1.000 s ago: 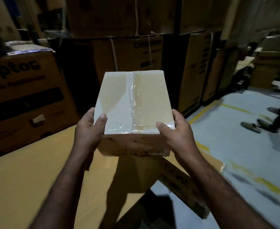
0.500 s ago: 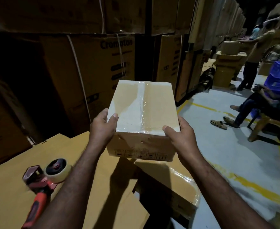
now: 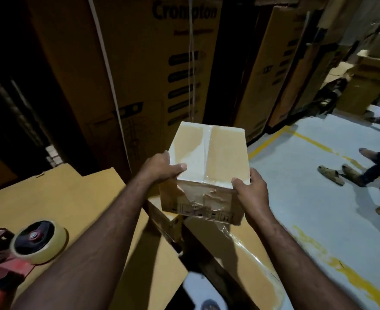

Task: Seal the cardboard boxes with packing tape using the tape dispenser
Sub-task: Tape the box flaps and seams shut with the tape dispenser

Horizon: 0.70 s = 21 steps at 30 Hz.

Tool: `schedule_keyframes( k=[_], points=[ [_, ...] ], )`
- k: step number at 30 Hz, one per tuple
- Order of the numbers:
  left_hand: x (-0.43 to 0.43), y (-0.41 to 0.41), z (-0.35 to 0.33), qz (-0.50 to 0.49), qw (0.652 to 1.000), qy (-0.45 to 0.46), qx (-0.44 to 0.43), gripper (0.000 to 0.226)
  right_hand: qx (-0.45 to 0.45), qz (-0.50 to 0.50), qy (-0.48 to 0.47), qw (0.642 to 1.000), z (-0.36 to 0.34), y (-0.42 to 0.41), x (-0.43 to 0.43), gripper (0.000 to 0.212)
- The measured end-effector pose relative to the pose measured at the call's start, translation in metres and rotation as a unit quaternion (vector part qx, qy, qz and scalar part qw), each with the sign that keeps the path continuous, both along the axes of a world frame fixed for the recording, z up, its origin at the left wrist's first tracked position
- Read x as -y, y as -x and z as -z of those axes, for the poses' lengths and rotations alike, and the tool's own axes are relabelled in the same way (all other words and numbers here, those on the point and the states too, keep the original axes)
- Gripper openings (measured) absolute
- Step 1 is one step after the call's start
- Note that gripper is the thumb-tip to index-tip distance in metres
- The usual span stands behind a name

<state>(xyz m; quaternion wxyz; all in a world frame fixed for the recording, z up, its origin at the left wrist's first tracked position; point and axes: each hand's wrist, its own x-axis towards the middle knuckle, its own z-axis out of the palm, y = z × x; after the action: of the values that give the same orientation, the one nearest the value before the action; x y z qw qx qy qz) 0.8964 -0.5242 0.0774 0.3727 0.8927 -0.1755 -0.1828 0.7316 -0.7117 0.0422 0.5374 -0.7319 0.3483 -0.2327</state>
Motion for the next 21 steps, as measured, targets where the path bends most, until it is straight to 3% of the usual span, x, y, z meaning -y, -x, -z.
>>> schedule_keyframes(
  k=[4, 6, 9, 13, 16, 18, 21],
  points=[
    [0.040, -0.045, 0.050, -0.074, 0.995, -0.024, -0.061, 0.048, -0.042, -0.047, -0.026, 0.998, 0.065, -0.060, 0.044, 0.034],
    [0.059, -0.064, 0.080, -0.095, 0.993, -0.059, -0.047, 0.038, -0.060, -0.055, -0.040, 0.996, 0.100, -0.087, 0.059, 0.042],
    [0.081, -0.092, 0.128, -0.112, 0.989, -0.096, -0.029, 0.041, -0.079, -0.056, -0.062, 0.993, 0.144, -0.122, 0.072, 0.056],
    [0.099, -0.134, 0.181, -0.129, 0.984, -0.119, 0.025, 0.041, -0.080, -0.044, -0.032, 0.995, 0.198, -0.152, 0.061, 0.054],
    [0.111, -0.164, 0.215, -0.107, 0.972, -0.206, 0.046, 0.042, -0.074, -0.054, -0.020, 0.996, 0.234, -0.167, 0.042, 0.058],
    [0.118, -0.173, 0.244, -0.069, 0.962, -0.265, 0.002, 0.058, -0.135, -0.122, -0.009, 0.983, 0.255, -0.181, 0.031, 0.062],
    [0.130, -0.163, 0.287, 0.058, 0.950, -0.290, -0.100, 0.052, -0.270, -0.267, 0.022, 0.925, 0.285, -0.208, 0.016, 0.063]
  ],
)
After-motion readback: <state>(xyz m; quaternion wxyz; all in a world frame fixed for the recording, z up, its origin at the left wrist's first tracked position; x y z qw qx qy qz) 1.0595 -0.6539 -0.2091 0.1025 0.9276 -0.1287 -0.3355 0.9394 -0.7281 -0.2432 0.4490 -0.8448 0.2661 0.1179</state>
